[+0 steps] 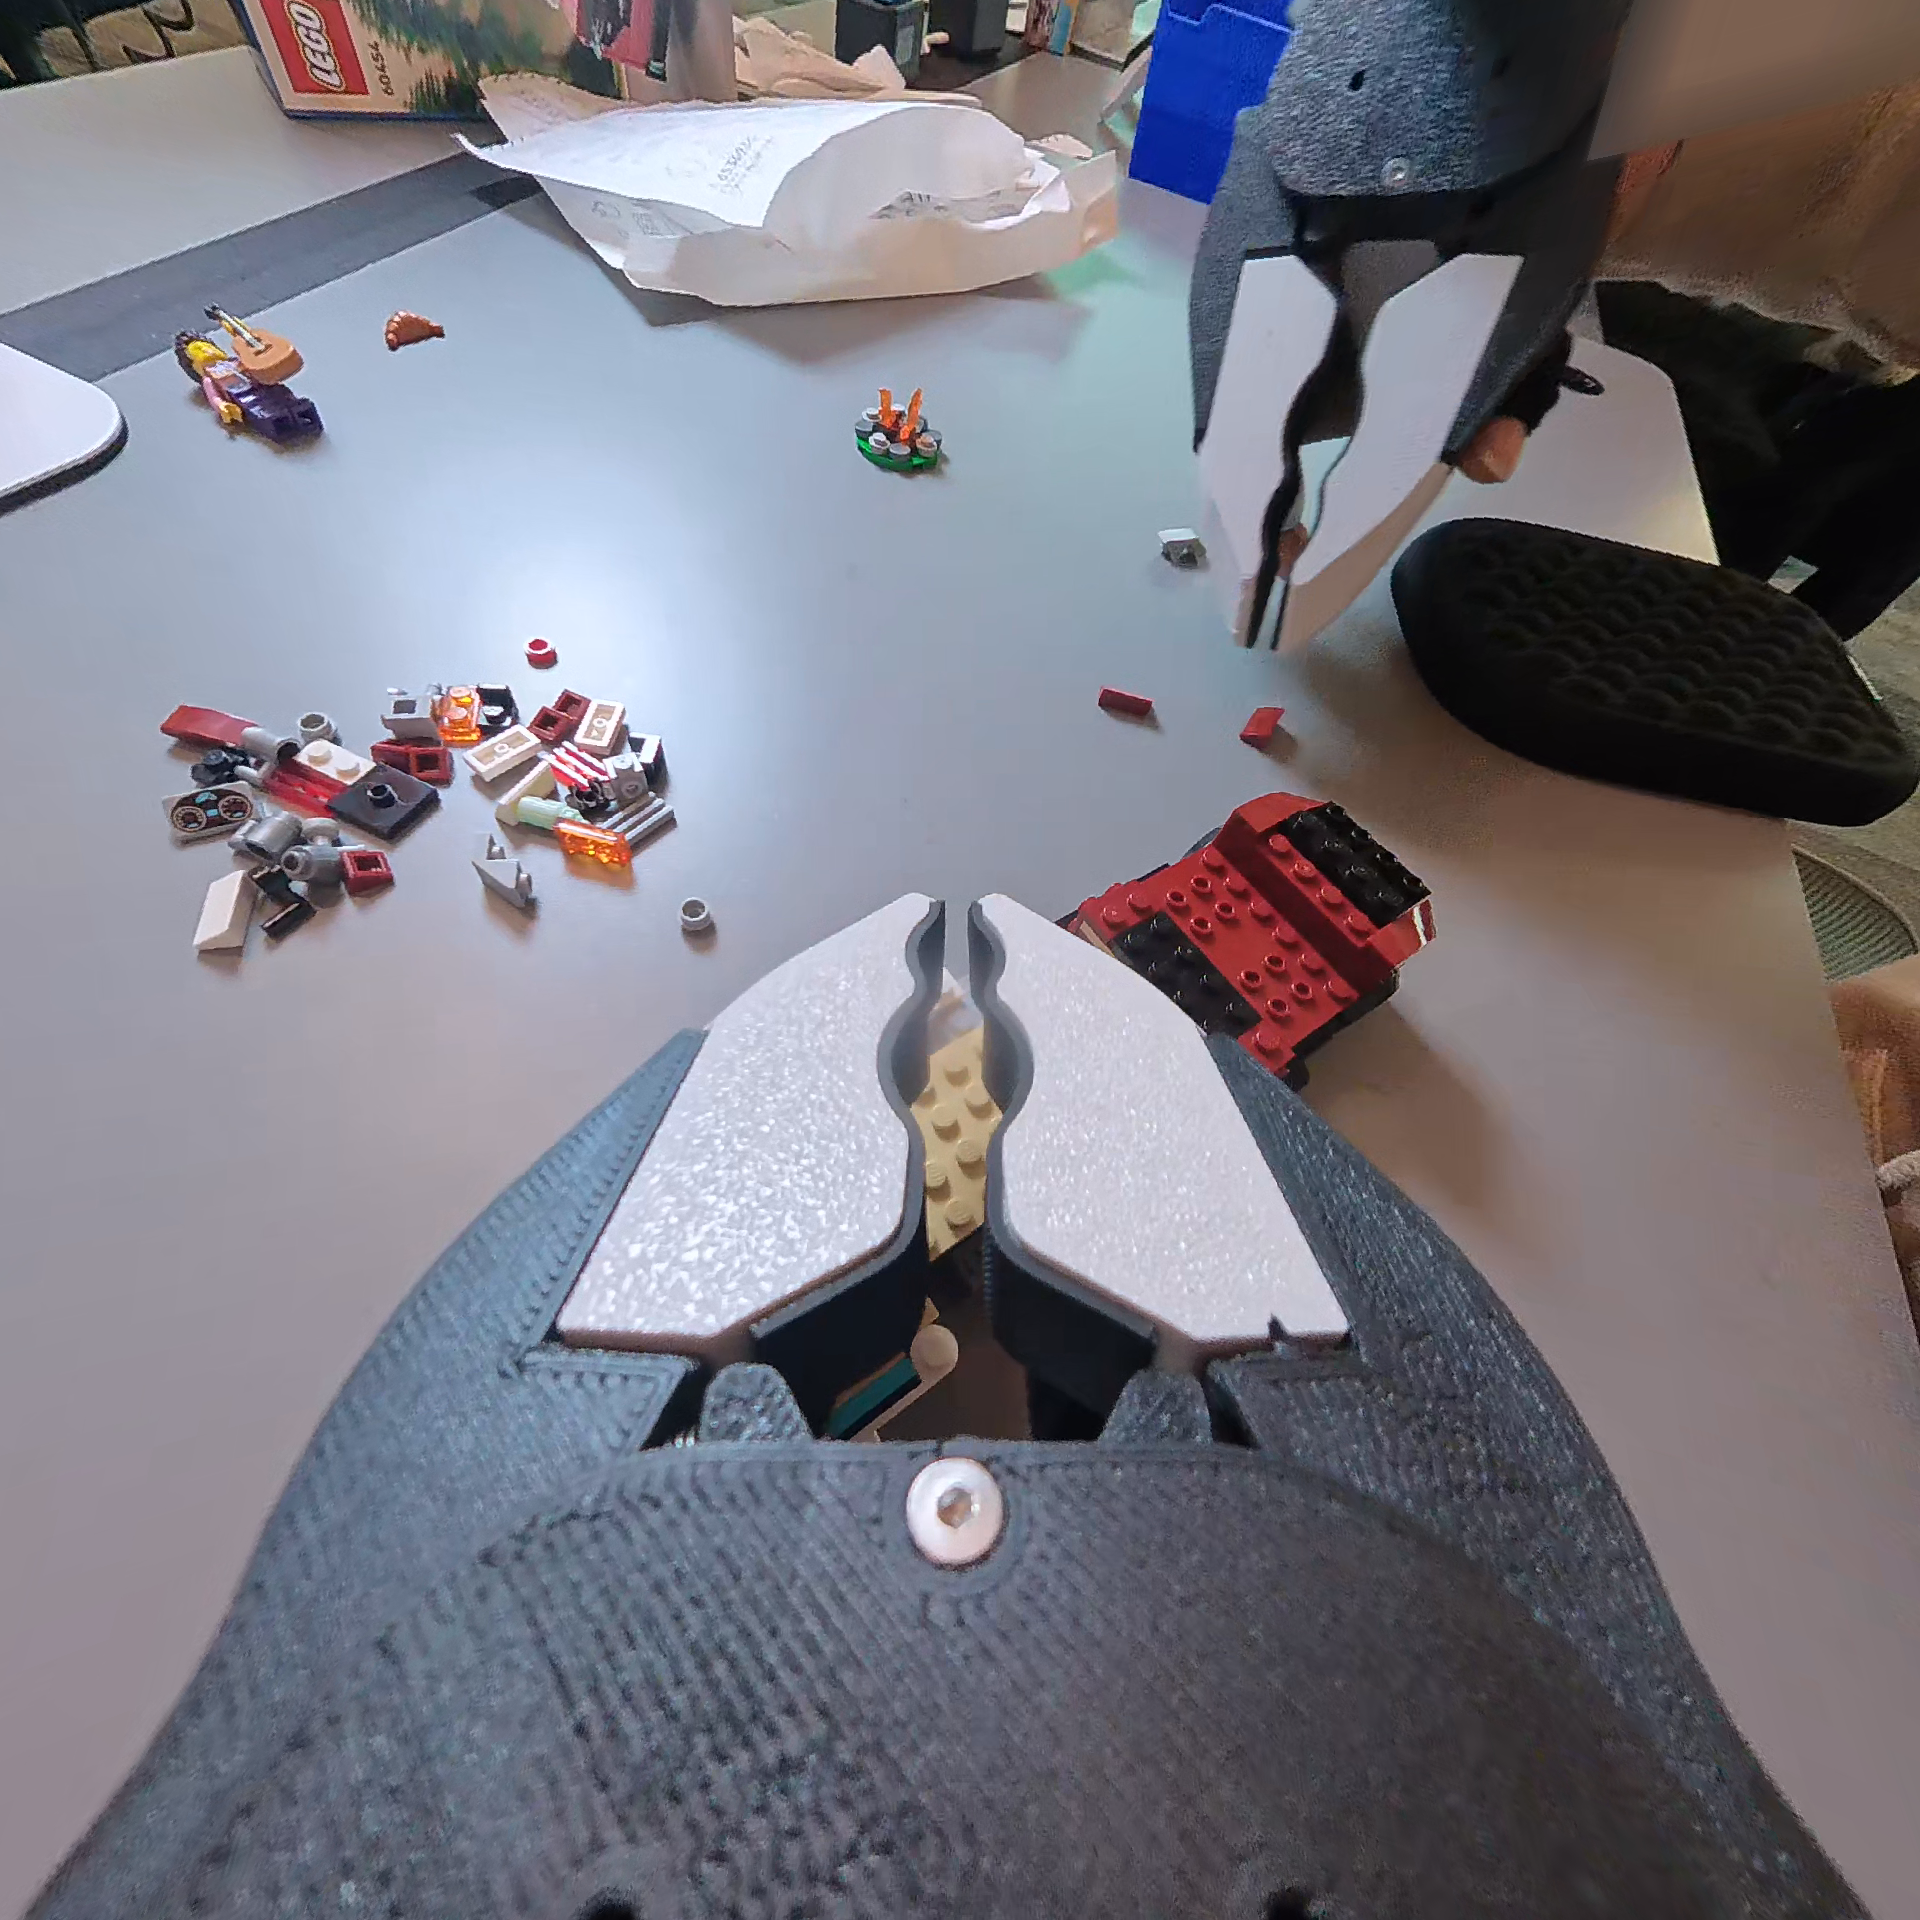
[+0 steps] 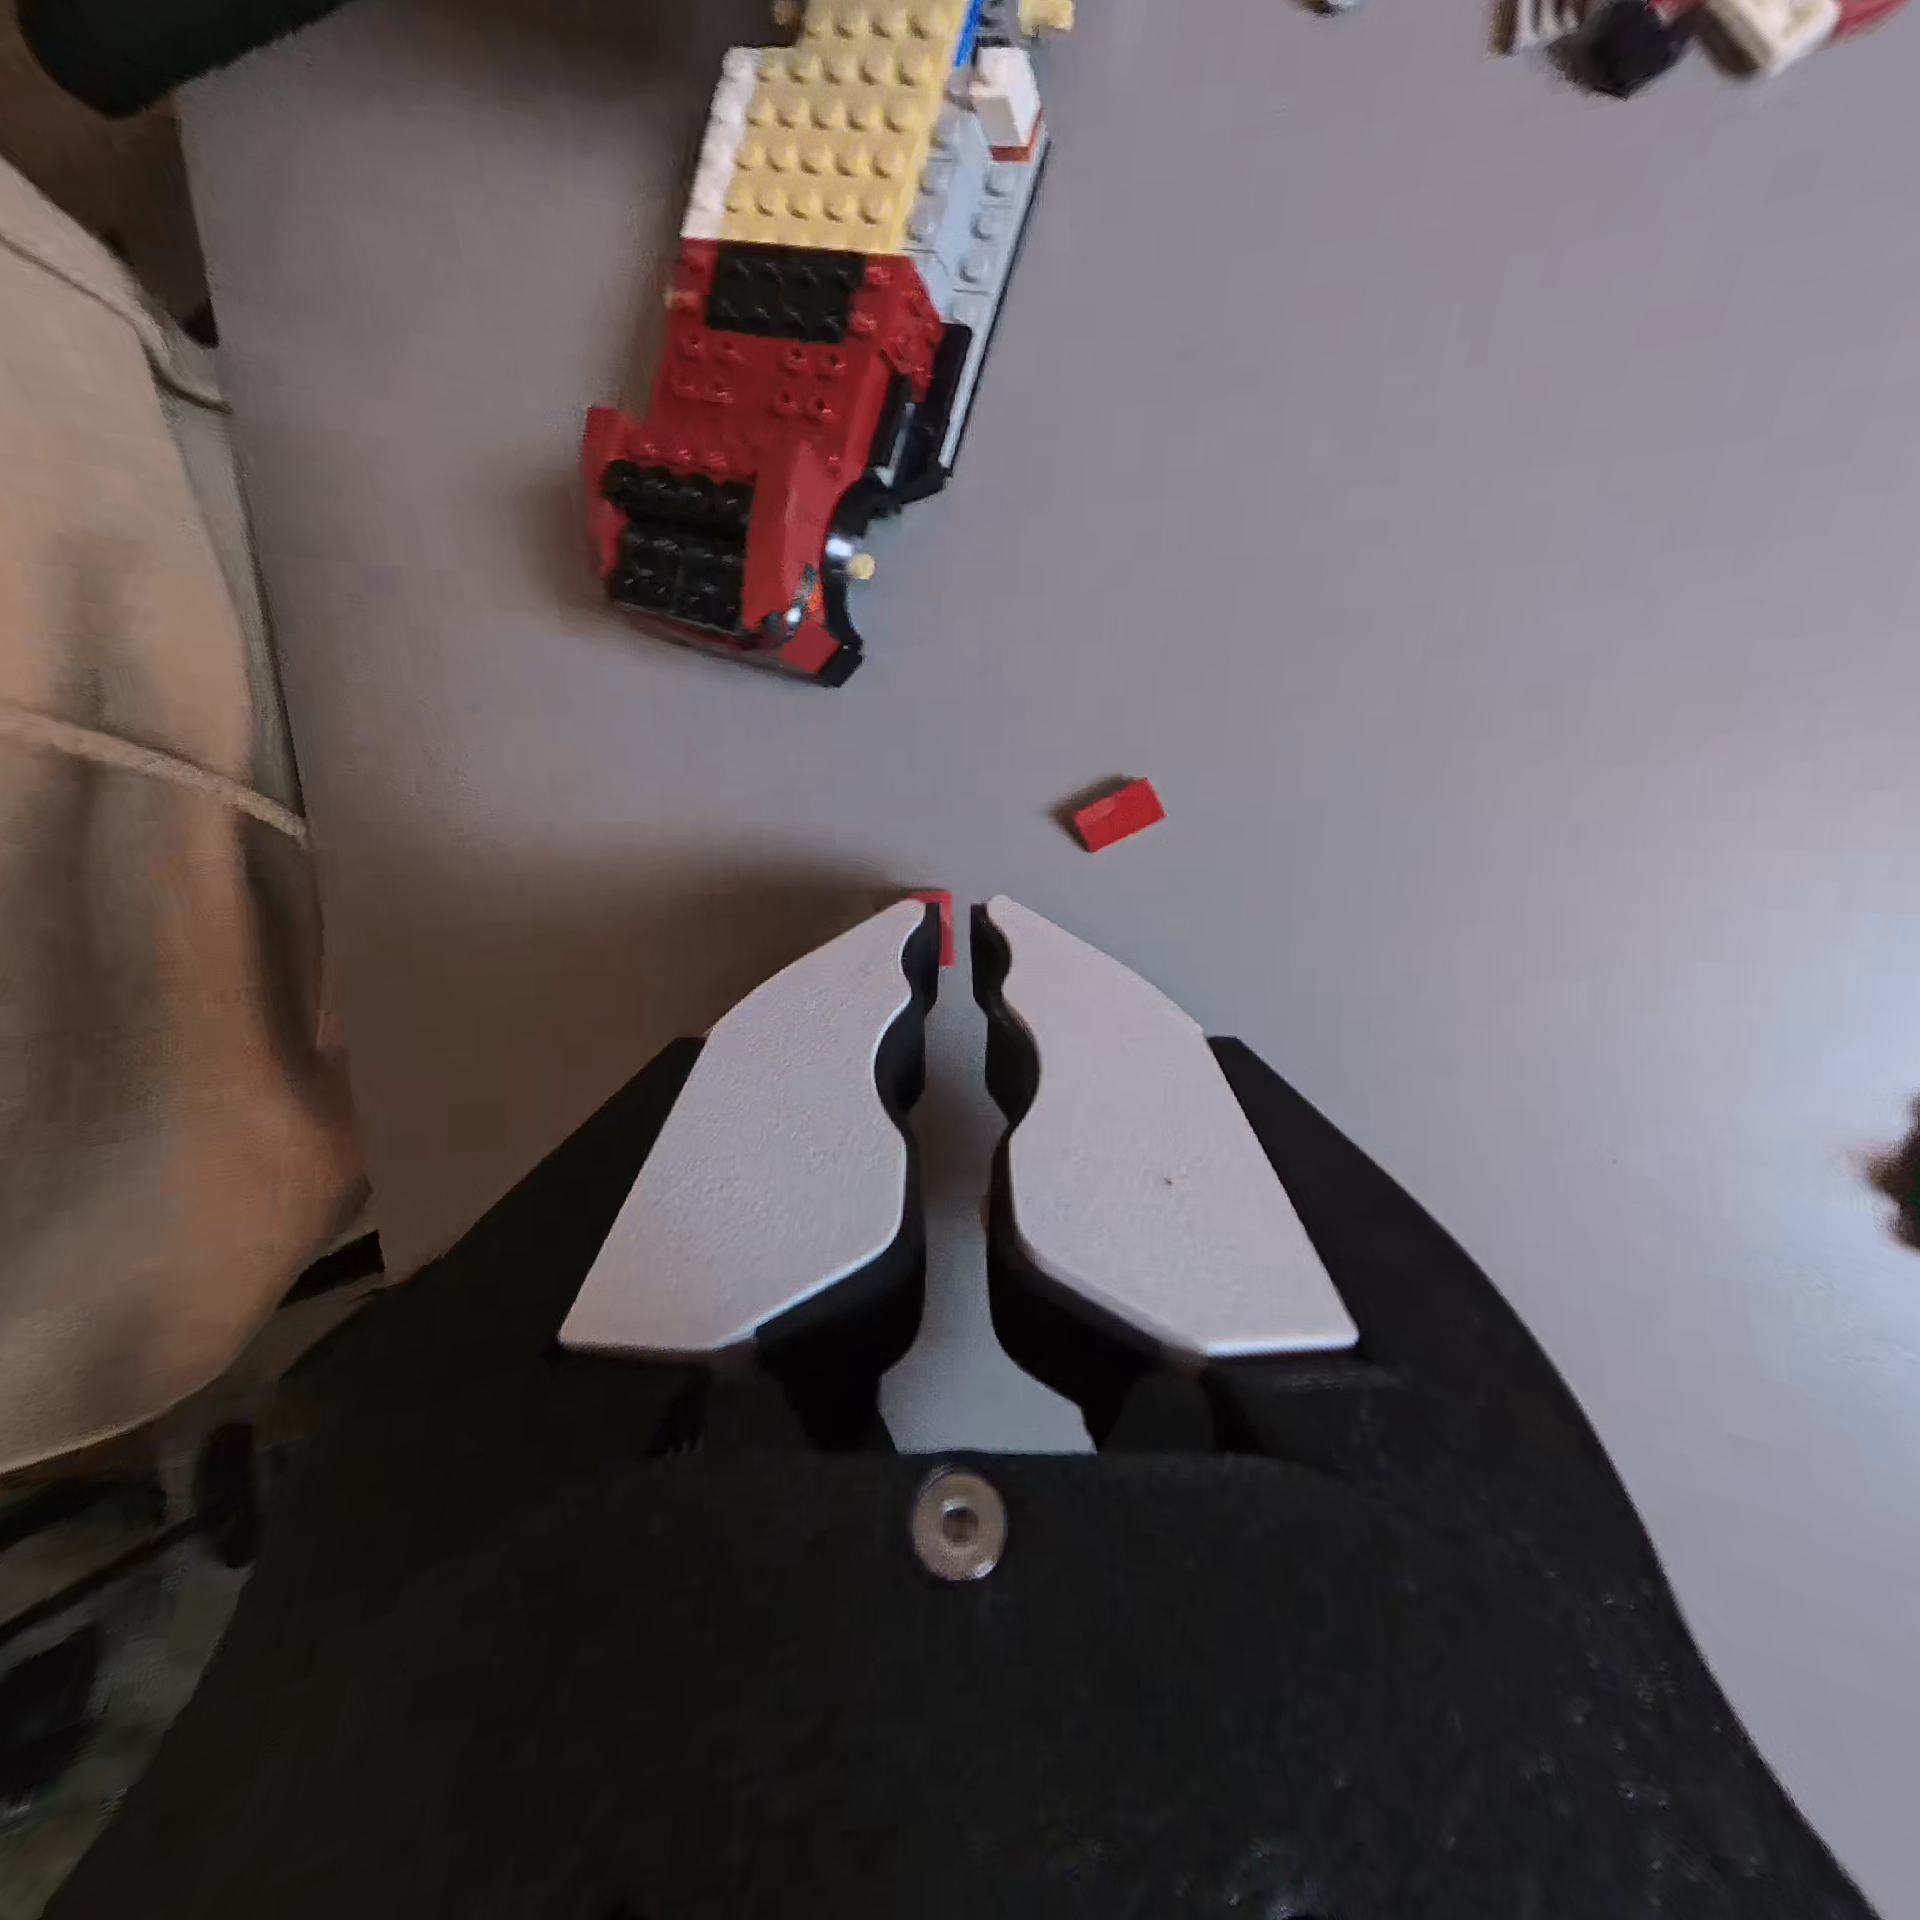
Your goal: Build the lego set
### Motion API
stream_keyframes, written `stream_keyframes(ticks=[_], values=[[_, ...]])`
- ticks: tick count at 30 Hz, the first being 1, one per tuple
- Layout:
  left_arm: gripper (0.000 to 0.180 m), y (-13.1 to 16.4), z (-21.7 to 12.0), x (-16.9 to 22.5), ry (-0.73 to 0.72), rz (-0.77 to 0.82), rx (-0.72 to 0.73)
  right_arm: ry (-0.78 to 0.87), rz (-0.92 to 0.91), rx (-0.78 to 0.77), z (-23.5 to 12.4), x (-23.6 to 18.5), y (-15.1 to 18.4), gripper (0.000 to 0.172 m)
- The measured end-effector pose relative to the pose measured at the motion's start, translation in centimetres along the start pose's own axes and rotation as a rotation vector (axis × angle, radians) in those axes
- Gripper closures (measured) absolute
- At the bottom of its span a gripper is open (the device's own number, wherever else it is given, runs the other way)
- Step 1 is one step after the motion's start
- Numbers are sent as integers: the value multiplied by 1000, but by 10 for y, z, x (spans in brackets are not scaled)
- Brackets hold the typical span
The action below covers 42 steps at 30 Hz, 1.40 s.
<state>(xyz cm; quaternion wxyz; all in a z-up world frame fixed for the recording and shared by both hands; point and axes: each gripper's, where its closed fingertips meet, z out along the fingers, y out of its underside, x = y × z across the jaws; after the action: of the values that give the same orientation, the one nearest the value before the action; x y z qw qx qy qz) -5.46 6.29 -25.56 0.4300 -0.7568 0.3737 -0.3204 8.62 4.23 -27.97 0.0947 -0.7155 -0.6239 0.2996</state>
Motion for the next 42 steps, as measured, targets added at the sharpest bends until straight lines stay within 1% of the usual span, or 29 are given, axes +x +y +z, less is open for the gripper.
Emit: stream_keyframes(ticks=[1, 3, 4, 6, 9, 16, 19, 22, 24, 28, 31, 33, 35, 37, 39, 42], values=[[176, 0, 0, 0, 1, 3, -2, 9, -51, -6, 0, -5, 3, 166], [176, 1, 1, 1, 2, 5, -4, 57, -102, -65, 6, -7, 16, 165], [176, 1, 1, 1, 4, 4, -5, 67, -102, -83, 9, -8, 22, 163], [176, 1, 1, 3, 8, 8, -6, 68, -75, -71, 14, -9, 25, 160], [176, 1, 2, 5, 9, 17, -8, 62, -41, -26, 16, -12, 22, 160], [176, 0, 2, 7, 7, 32, -9, 6, -79, -15, 23, -34, 15, 160], [176, -1, 1, 7, 7, 35, -8, 78, -91, 1, 15, -20, 12, 160], [176, 0, 2, 8, 7, 39, -10, 155, -144, -50, 12, -4, 19, 160], [176, -1, 1, 7, 4, 42, -10, 148, -134, -81, 15, -3, 23, 161], [177, -1, 1, 6, 2, 40, -6, 125, -156, -70, 22, -12, 17, 166], [176, 0, 2, 7, 6, 42, -10, 112, -182, -54, 26, -19, 12, 166], [176, -2, 1, 8, 11, 55, -4, 118, -184, -25, 22, -19, 8, 166], [173, -4, -1, 8, 6, 82, 3, 139, -174, 8, 16, -14, 4, 163], [168, -7, -4, 9, 11, 102, 14, 162, -168, 17, 14, -10, 3, 155], [162, -7, -5, 13, 37, 105, 14, 169, -176, 11, 17, -9, 4, 149], [158, -5, -3, 19, 57, 148, 5, 180, -199, -8, 24, -9, 6, 146]])
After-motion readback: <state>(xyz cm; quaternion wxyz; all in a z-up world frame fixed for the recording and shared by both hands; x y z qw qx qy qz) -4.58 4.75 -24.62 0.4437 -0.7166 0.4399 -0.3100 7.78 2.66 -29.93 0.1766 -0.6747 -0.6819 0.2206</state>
